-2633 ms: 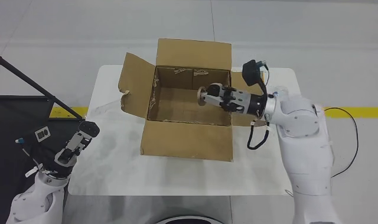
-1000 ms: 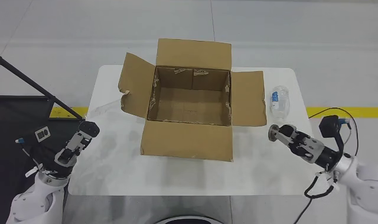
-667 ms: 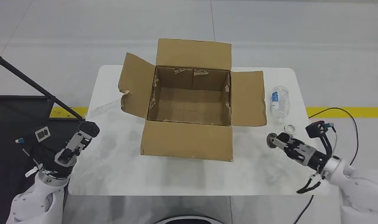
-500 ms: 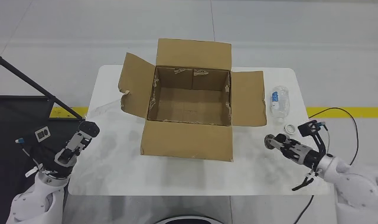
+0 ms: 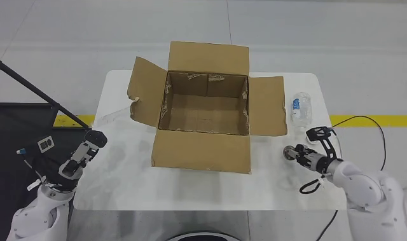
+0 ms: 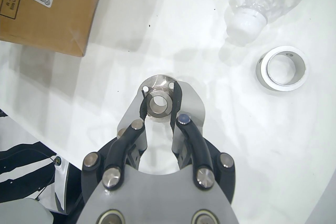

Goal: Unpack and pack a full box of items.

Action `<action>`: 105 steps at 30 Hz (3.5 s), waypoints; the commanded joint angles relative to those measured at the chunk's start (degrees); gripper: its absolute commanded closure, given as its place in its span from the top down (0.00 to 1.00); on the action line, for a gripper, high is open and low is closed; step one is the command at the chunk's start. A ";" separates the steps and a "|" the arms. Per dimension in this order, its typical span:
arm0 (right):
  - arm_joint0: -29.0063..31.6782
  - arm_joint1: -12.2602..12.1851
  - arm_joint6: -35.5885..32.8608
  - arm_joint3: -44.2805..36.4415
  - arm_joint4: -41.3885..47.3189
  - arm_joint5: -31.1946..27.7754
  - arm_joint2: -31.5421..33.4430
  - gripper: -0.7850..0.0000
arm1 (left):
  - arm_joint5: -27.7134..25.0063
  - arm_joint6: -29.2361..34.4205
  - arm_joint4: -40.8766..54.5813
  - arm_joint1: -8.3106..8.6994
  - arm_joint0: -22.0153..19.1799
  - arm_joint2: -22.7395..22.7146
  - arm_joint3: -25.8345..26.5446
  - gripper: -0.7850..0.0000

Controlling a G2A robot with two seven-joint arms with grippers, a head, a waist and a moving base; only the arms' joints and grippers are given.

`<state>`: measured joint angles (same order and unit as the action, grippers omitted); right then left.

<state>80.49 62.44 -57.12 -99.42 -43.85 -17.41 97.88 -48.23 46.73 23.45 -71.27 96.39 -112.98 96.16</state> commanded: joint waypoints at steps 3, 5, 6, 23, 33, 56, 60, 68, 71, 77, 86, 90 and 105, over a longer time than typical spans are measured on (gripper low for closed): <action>-1.16 -0.12 -0.42 0.75 -2.29 2.12 -1.66 0.00 | 0.00 0.00 0.00 0.00 0.00 0.00 0.00 1.00; -1.57 -0.18 -0.33 1.00 -2.86 2.71 -2.20 0.00 | 0.00 0.00 0.00 0.00 0.00 0.00 0.00 1.00; -1.71 -0.23 -0.54 1.21 -3.24 3.03 -2.43 0.00 | 0.00 0.00 0.00 0.00 0.00 0.00 0.00 1.00; -3.05 -1.03 -0.28 1.64 -1.84 2.45 -3.26 1.00 | 1.56 -1.24 -1.45 0.05 -0.03 0.01 0.69 1.00; 4.33 -1.48 11.43 -8.50 7.33 -7.05 3.34 1.00 | 8.73 8.18 -8.27 1.19 2.55 3.31 5.38 1.00; 10.32 -1.84 18.44 -12.61 15.93 -19.28 5.20 1.00 | 19.62 8.64 -13.13 2.03 2.97 7.67 8.03 1.00; 10.32 -1.84 18.44 -12.61 15.93 -19.28 5.20 1.00 | 24.22 7.82 -13.36 2.13 1.59 10.53 8.42 0.99; 10.32 -1.84 18.44 -12.61 15.93 -19.28 5.20 1.00 | 30.43 4.65 -14.29 2.27 -1.57 14.77 7.77 0.40; 10.32 -1.84 18.44 -12.61 15.93 -19.28 5.20 1.00 | 31.30 3.58 -13.04 2.31 -1.87 15.43 7.50 0.09; 10.32 -1.84 18.44 -12.61 15.93 -19.28 5.20 1.00 | 31.27 2.07 -13.36 2.49 -1.54 16.28 7.69 0.00; 10.32 -1.84 18.44 -12.61 15.93 -19.28 5.20 1.00 | 29.00 0.06 -11.31 2.79 1.19 15.37 8.72 0.00; 10.32 -1.84 18.44 -12.61 15.93 -19.28 5.20 1.00 | 27.90 -1.21 -9.83 2.88 3.01 14.50 9.18 0.00; 11.00 -1.91 18.34 -13.50 14.06 -15.30 5.06 1.00 | 23.44 -4.83 -7.37 3.02 8.37 13.45 10.56 0.00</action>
<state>91.34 60.57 -38.30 -112.74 -29.43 -34.04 102.90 -24.56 41.93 16.14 -68.27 104.57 -99.62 106.68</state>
